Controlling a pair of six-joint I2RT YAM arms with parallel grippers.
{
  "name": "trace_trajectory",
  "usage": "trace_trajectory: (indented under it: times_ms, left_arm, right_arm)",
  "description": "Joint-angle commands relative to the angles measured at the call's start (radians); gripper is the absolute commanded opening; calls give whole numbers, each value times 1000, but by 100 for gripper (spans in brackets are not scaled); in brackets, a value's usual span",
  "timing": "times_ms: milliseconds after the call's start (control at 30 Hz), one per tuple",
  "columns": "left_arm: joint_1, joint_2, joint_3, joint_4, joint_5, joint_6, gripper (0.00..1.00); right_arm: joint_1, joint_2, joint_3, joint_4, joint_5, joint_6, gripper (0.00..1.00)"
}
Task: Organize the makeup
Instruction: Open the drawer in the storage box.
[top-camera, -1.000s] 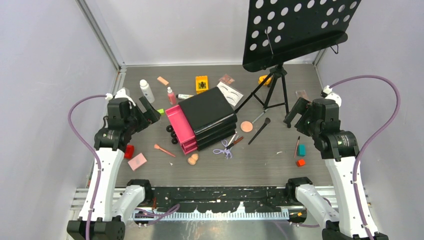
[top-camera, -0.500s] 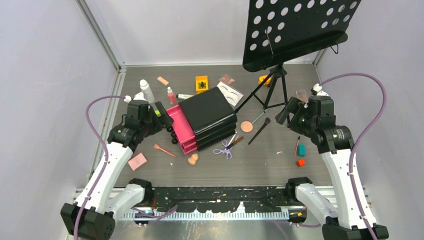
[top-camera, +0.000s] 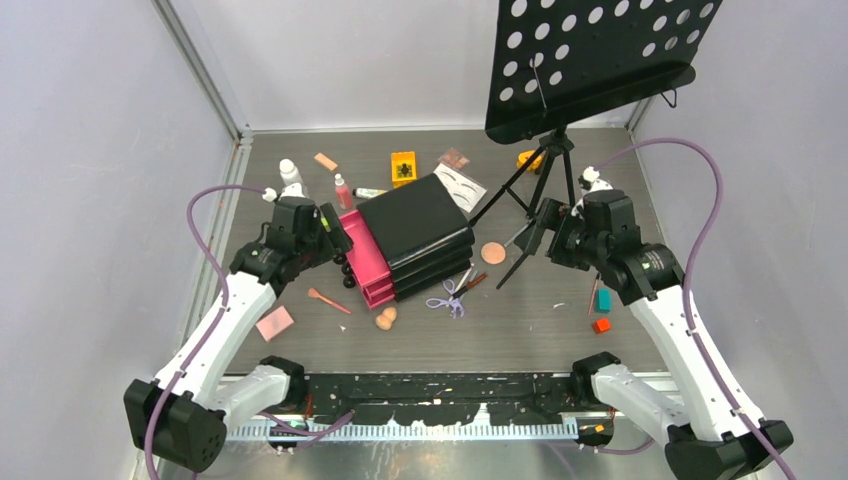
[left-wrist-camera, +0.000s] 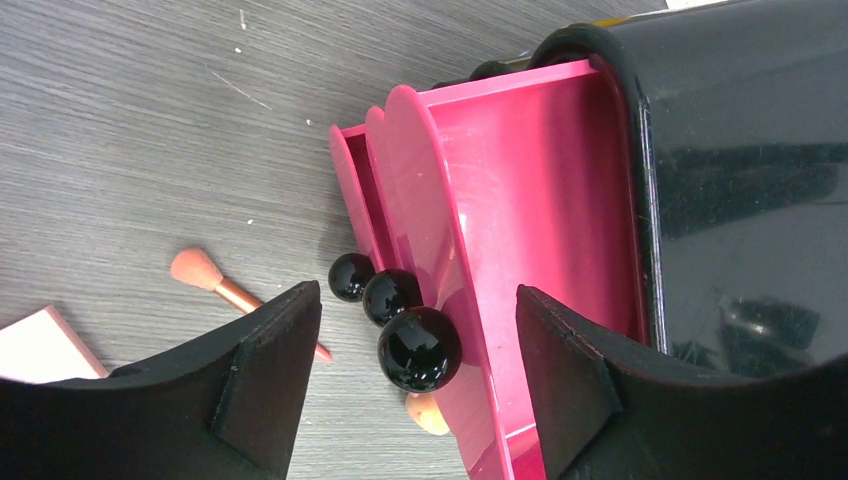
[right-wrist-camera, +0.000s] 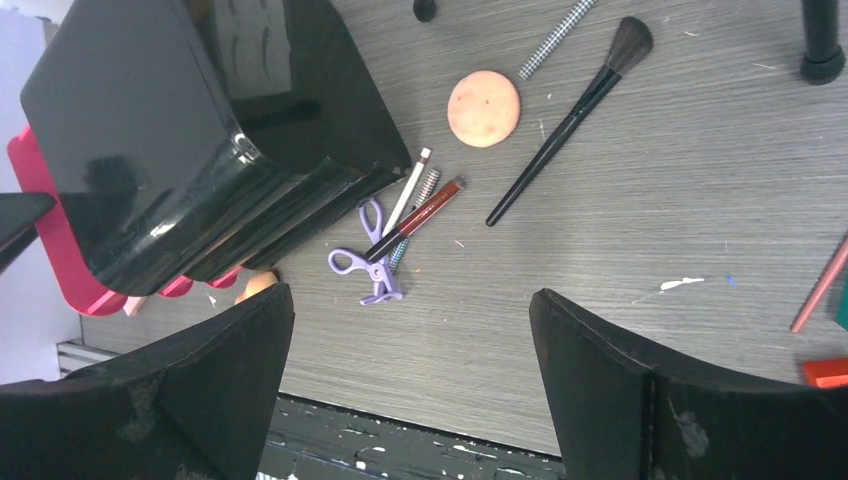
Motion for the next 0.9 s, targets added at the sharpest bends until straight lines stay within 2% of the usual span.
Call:
trace_trajectory:
  times_ms: [0,300,633,867]
  left_arm:
    - [-19,4,7,43,-53,-4,72]
    - [-24,22,3,6,-115,29,67]
    - [-24,16,41,-61,-159,49,46]
    - [-24,-27,82,-121,-197,57,41]
  right_arm:
    - [46,19,-3,54,71,21,92]
    - [50,23,-16,51,125,26,92]
    - [50,35,-39,76,109,48,92]
    - [50,43,-53,94,97,61,91]
